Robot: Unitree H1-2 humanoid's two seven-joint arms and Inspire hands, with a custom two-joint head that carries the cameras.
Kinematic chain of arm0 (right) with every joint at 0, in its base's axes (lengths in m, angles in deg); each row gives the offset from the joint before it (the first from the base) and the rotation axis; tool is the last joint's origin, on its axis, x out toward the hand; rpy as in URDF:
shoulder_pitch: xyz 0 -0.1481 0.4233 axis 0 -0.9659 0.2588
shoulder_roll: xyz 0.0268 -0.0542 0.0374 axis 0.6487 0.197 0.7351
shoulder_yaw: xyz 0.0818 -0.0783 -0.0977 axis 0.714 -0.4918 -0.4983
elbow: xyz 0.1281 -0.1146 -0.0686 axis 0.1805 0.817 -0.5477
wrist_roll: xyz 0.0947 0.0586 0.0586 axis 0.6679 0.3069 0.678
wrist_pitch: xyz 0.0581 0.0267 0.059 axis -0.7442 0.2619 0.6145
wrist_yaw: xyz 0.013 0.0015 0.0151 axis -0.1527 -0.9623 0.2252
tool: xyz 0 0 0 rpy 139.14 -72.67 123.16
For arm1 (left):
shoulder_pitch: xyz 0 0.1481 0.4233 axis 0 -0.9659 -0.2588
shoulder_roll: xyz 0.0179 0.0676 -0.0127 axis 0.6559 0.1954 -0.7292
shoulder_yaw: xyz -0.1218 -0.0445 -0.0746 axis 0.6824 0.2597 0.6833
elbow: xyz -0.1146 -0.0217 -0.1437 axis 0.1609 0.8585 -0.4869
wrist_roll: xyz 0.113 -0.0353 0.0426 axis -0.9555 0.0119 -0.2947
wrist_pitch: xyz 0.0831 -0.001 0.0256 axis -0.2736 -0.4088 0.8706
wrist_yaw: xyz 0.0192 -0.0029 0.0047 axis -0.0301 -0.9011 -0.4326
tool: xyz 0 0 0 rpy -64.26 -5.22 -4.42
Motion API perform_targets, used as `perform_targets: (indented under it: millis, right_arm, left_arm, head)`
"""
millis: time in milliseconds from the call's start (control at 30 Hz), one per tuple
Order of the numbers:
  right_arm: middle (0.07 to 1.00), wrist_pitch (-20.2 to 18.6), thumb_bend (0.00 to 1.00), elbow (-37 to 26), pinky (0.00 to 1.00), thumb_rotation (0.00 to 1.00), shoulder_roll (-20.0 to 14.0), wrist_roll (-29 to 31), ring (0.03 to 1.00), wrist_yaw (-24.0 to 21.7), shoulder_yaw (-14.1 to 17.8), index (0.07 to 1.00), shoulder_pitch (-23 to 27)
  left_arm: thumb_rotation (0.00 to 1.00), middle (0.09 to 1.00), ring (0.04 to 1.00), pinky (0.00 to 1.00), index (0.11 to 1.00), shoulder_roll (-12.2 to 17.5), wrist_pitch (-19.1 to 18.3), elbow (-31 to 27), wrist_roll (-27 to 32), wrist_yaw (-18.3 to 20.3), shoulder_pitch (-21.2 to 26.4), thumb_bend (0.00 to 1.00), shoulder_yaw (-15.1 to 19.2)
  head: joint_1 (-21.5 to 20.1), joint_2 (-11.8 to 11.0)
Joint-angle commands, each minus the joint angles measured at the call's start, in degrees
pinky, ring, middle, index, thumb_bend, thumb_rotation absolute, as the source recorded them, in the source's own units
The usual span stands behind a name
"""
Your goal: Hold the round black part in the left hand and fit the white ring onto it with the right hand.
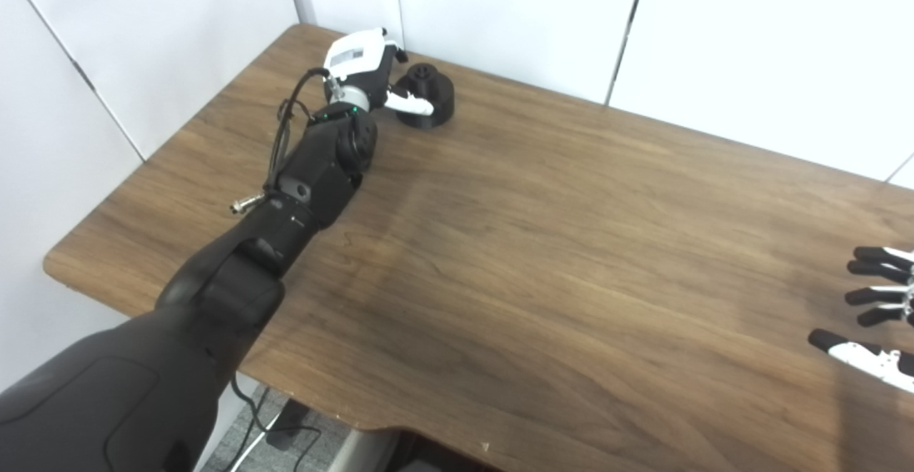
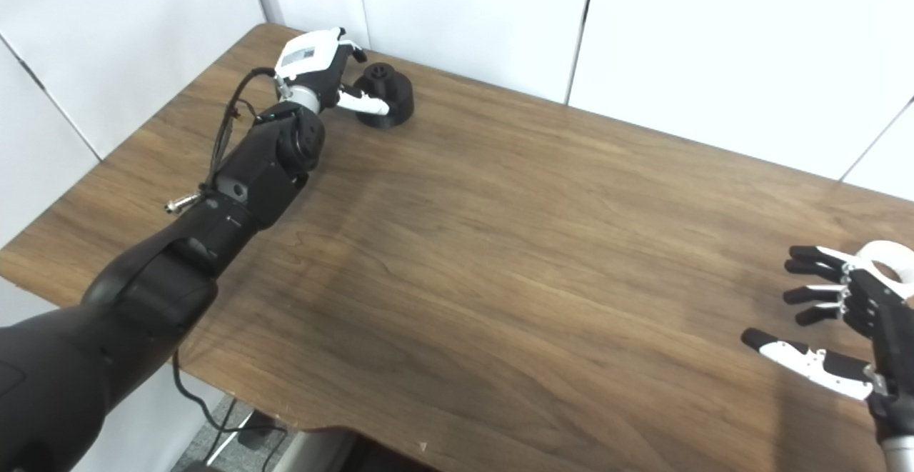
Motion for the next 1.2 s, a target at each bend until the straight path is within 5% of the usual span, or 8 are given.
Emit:
perform_targets:
  millis: [0, 967, 1167]
  right_arm:
    - [0.705, 0.48, 0.72, -1.96, 0.46, 0.05, -1.18, 0.12, 0.58, 0.43, 0.89, 0.713, 1.28]
    - [0.716, -0.07, 0.71, -3.83, 0.47, 0.05, -1.3, 0.12, 0.586, 0.49, 2.02, 0.712, -0.38]
    - [0.721, -1.24, 0.71, -4.45, 0.47, 0.03, -1.42, 0.11, 0.593, 0.36, 2.36, 0.712, -0.59]
  left_arm:
    - [0.46, 1.0, 1.0, 1.0, 0.774, 0.92, 0.76, -0.86, -0.25, -1.51, 3.54, 1.0, -0.33]
    - [0.45, 0.96, 1.0, 1.0, 0.733, 0.03, 2.12, 3.36, 1.55, -1.04, 3.12, 1.0, -3.58]
    - [0.33, 0.929, 1.0, 1.0, 0.684, -0.34, 1.34, 4.79, 1.74, -1.39, 3.14, 0.98, -3.61]
  head:
    - [0.03, 0.1]
    - [-1.11, 0.91]
    - [-1.05, 1.06]
